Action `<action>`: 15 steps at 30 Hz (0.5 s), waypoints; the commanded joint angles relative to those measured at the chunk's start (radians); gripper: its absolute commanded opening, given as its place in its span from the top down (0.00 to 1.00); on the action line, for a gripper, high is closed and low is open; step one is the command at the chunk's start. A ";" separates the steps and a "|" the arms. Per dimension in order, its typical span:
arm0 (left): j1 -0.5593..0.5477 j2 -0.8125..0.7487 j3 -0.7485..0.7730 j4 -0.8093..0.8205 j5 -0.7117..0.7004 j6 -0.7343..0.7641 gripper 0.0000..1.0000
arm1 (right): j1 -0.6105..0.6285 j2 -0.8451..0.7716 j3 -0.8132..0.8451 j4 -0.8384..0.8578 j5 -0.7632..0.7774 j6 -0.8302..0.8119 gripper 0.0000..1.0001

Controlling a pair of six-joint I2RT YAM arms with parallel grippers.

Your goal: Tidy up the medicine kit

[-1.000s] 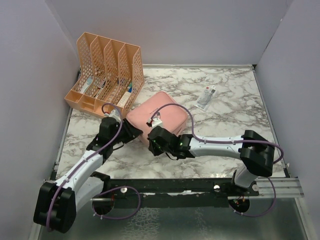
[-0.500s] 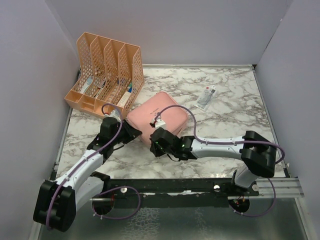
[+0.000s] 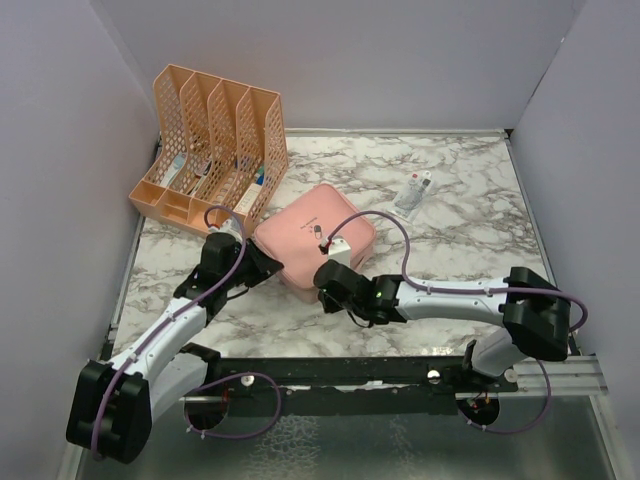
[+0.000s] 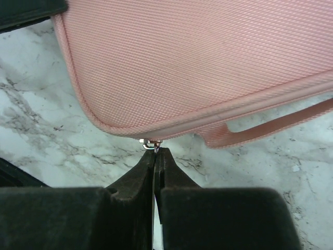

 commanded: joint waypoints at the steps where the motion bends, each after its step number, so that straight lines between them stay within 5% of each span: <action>1: 0.008 0.003 0.029 -0.037 -0.068 0.068 1.00 | 0.003 -0.018 0.026 -0.172 0.170 0.042 0.99; 15: 0.007 0.060 0.102 -0.008 0.074 0.184 1.00 | -0.037 -0.097 0.002 -0.126 0.112 -0.062 0.99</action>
